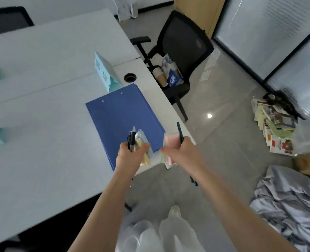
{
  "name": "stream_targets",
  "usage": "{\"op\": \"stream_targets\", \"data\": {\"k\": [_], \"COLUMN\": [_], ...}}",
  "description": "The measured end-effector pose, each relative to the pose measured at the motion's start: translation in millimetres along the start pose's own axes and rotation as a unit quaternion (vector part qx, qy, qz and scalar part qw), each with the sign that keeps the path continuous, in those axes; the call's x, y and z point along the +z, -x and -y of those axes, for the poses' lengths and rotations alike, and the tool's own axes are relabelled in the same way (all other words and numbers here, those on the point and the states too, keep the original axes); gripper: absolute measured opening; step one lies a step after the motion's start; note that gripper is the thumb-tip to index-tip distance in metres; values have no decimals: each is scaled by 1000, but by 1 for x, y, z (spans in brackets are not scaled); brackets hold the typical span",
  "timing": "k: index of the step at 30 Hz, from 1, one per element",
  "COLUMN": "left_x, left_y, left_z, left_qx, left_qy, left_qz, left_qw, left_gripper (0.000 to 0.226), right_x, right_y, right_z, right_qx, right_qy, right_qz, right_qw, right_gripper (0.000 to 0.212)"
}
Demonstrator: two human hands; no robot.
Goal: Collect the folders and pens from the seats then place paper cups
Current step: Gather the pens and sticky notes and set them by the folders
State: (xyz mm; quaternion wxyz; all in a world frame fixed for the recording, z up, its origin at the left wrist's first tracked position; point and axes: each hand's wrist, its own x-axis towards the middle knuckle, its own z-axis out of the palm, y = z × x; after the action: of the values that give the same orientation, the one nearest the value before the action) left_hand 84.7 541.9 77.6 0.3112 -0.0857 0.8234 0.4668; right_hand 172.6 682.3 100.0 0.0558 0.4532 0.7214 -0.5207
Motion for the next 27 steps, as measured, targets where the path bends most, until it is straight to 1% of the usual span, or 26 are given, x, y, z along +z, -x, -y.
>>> {"op": "stream_targets", "data": {"k": [2,4,10,13,16,20,24,27], "left_x": [-8,-17,-81,-118,-155,-189,-211,-221], "left_y": [-7,-11,-33,-47,-61,-86,-112,-131], "left_z": [1,3,37,58,76,99,115,125], "left_qx": [-15,-23,-76,-97,-108,-134,-168,-186], "left_qy": [22,31,78,67,19,-71,-187,-221], "left_qz": [-46,-70,-153,-177,-203,-195,-164,-135], "left_qw": [999,997,982,977,973,969,954,948], "left_gripper": [43,41,33,36,39,44,51,60], "right_x": [7,15,76,117,163,217,266,293], "right_y": [-12,-18,-28,-26,-22,-25,-36,-47], "right_z": [18,29,70,86,100,108,104,94], "right_qx": [-24,-40,-76,-81,-79,-62,-40,-21], "right_qy": [47,66,121,122,138,169,193,223], "right_qz": [33,50,139,182,216,232,236,228], "right_qw": [998,996,980,972,963,956,951,948], "right_gripper": [58,58,56,57,57,56,61,66]}}
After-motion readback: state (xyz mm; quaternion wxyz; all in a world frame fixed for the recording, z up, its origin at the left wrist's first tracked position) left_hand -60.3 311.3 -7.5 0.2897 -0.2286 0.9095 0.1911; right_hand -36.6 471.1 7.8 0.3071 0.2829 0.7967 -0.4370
